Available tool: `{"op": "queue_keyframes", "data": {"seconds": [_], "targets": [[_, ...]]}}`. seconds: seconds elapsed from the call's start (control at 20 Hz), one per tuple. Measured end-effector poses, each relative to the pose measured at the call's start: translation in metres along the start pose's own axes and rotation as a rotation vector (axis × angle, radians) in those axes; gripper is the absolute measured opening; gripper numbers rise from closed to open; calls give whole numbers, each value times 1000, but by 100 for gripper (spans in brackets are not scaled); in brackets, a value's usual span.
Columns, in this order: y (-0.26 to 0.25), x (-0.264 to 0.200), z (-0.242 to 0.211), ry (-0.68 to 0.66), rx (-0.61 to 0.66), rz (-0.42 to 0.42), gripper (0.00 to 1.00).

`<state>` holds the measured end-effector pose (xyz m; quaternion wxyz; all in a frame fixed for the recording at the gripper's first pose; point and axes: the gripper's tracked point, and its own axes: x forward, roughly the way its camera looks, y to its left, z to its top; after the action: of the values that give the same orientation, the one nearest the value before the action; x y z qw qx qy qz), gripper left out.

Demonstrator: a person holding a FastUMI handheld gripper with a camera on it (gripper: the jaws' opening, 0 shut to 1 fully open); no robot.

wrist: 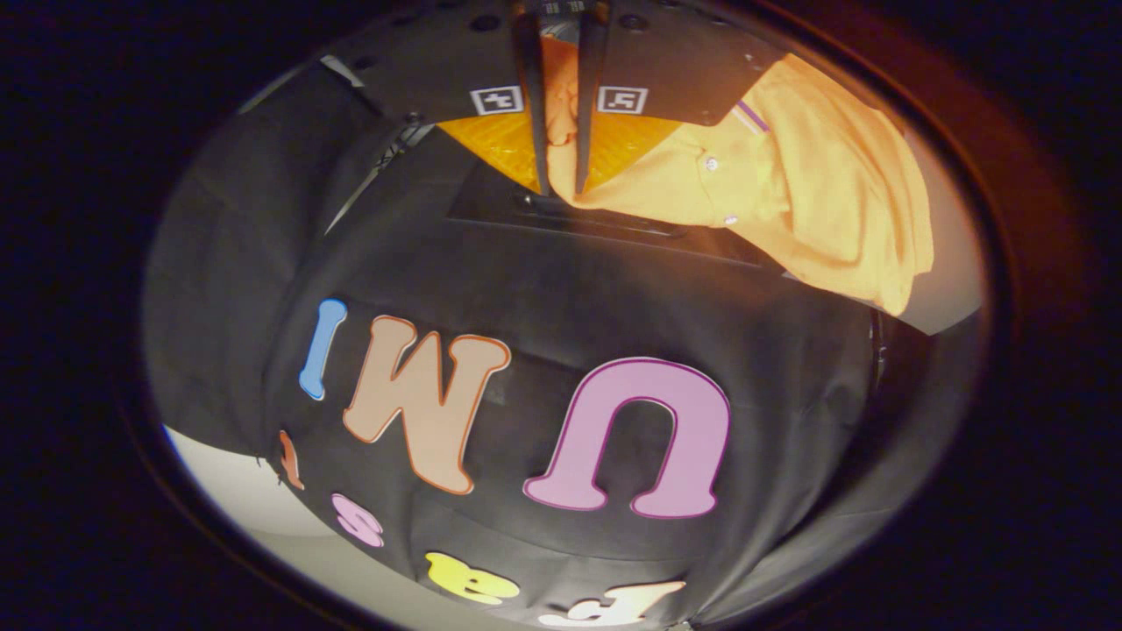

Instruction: Put the clothes into the washing machine and then close the washing machine lid.

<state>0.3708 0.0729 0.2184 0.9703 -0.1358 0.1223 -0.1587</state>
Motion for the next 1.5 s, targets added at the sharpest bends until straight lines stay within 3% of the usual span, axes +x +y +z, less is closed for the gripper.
{"op": "queue_keyframes", "data": {"seconds": [0.1, 0.2, 0.5, 0.95, 1.25, 1.5], "targets": [[-12, 1, 5, -26, 5, -46, 23], [-8, 2, 5, -32, 4, -31, 27], [6, 3, 6, -35, 10, 12, 27], [36, 43, 26, -36, 79, 74, 93], [63, 99, 48, -71, 162, 137, 96], [82, 141, 26, 6, 173, 168, 99]]}}
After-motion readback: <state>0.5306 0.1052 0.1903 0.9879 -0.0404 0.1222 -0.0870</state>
